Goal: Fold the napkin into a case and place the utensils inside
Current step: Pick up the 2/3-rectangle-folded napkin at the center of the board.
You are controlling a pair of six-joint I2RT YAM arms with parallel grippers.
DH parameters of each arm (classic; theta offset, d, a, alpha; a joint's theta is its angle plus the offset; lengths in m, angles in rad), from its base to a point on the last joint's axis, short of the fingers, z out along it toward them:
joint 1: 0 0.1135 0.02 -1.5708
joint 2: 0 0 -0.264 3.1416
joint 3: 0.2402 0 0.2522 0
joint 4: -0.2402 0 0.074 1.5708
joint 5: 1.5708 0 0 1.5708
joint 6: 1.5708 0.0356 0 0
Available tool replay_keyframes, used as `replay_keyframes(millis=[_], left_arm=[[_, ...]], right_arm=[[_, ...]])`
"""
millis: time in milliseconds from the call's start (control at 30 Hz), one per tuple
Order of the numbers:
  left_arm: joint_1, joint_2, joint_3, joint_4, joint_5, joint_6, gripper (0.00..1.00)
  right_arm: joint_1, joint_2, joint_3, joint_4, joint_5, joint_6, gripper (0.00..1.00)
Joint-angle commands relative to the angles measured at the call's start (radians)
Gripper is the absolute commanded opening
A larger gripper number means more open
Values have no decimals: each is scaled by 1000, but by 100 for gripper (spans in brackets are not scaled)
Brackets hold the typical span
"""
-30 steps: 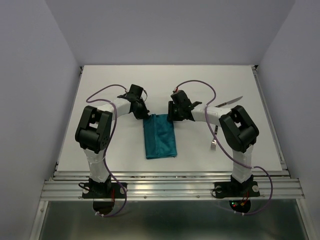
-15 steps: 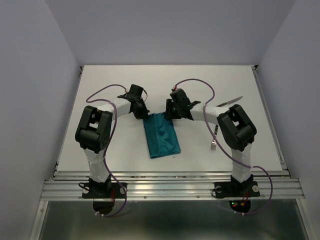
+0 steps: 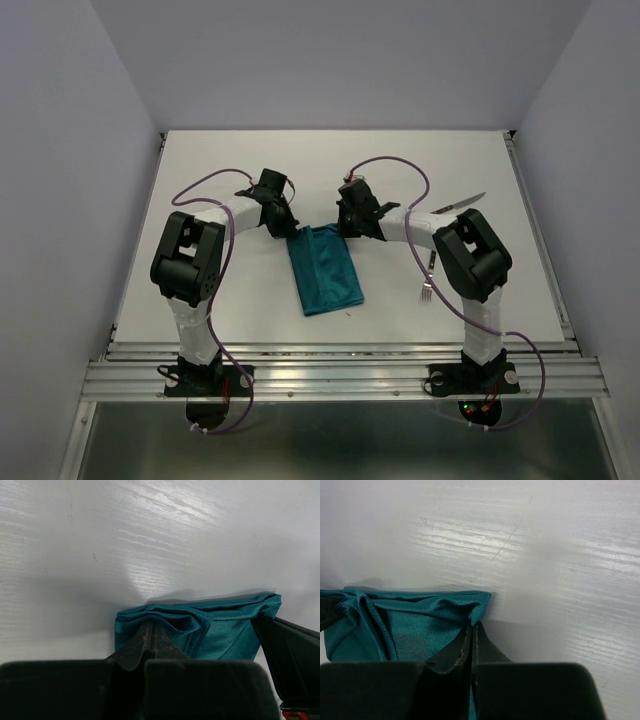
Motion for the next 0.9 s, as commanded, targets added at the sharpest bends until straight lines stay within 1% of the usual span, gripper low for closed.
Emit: replay_keyframes(millis=[0, 233, 567, 867], left_arm=[[0, -48, -13, -29, -27, 2, 0], [0, -35, -22, -19, -24, 1, 0], [0, -20, -28, -11, -22, -1, 0], [2, -23, -31, -9, -21, -1, 0]], right_arm=[[7, 6, -9, -86, 64, -18, 1], [38, -80, 4, -88, 69, -27, 1], [100, -113, 31, -103, 98, -4, 1], [139, -101, 91, -116, 119, 7, 1]])
